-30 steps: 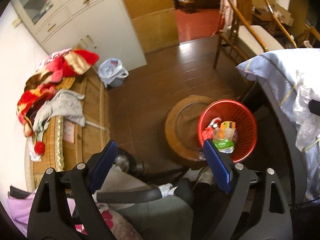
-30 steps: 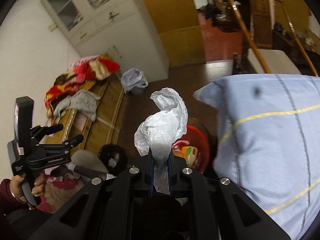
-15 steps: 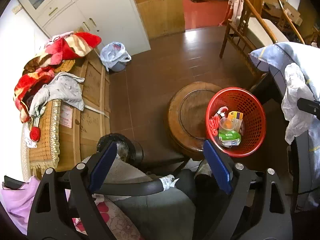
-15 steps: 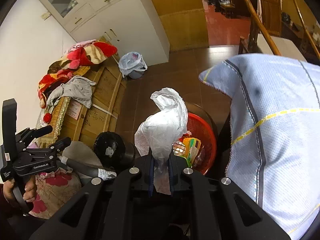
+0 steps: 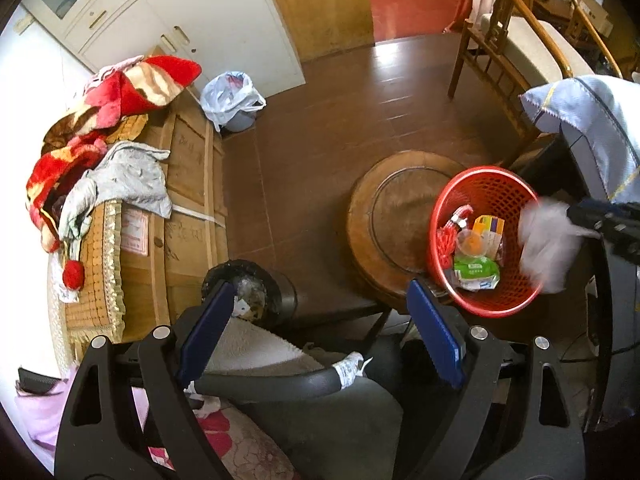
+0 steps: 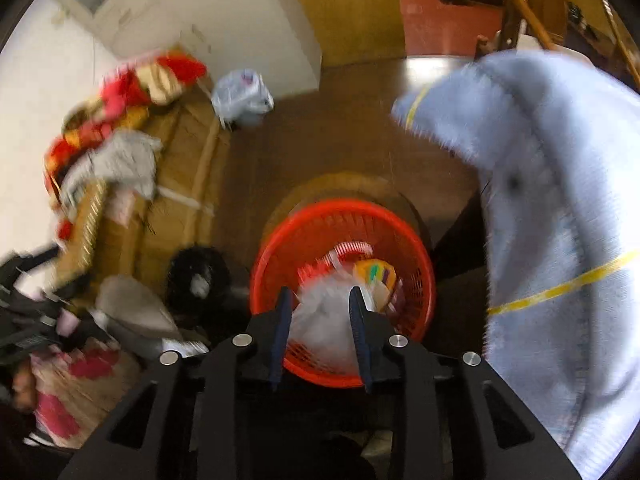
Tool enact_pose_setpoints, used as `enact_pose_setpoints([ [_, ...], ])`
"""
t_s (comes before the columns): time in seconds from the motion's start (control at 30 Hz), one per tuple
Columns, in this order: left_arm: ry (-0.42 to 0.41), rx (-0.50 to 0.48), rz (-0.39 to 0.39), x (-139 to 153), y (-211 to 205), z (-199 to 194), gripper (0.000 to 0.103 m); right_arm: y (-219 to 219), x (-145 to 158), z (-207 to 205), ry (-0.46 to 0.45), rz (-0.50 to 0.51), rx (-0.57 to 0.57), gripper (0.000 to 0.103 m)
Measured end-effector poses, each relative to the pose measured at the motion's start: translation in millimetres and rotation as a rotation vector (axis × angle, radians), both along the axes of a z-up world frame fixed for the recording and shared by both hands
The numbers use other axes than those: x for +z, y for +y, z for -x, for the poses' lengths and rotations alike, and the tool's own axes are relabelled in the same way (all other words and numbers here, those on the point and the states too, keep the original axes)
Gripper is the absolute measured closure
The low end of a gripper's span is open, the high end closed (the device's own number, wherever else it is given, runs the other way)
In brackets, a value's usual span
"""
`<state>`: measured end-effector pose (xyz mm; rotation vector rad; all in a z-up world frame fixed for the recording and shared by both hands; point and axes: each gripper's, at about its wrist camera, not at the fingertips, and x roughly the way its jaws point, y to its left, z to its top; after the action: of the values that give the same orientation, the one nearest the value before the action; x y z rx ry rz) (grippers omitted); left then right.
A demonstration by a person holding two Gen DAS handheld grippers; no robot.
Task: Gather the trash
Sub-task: 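Open the right tool over the red basket to drop the white plastic bag, then return to the table and grasp the white printed paper cup with the right tool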
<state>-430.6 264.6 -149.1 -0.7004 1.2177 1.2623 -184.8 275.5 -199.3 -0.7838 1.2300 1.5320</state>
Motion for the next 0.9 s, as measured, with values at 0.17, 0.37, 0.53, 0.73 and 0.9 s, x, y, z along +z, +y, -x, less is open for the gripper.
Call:
enact_pose_setpoints([
  [0.17, -0.052, -0.066, -0.04, 20.6, 19.4, -29.3, 0.018, -9.9, 74.2, -28.0, 0.007, -0.173, -0.073, 0.064],
  [0.37, -0.131, -0.257, -0.097, 49.3, 28.6, -103.2, 0.018, -58.9, 139.1, -77.5, -0.076, -0.297, -0.227, 0.059],
  [0.53, -0.207, -0.506, -0.092, 67.6, 21.6, -192.2, 0.018, -146.2, 162.4, -137.0, -0.172, -0.294, -0.515, 0.059],
  [0.73, -0.296, -0.907, -0.086, 94.5, -28.1, -326.7, 0.018, -293.5, 180.9, -184.9, -0.277, -0.3, -1.013, 0.058],
  [0.9, -0.353, -1.263, -0.049, 110.0, -112.8, -421.0, 0.018, -427.5, 177.5, -160.1, -0.333, -0.294, -1.467, 0.055],
])
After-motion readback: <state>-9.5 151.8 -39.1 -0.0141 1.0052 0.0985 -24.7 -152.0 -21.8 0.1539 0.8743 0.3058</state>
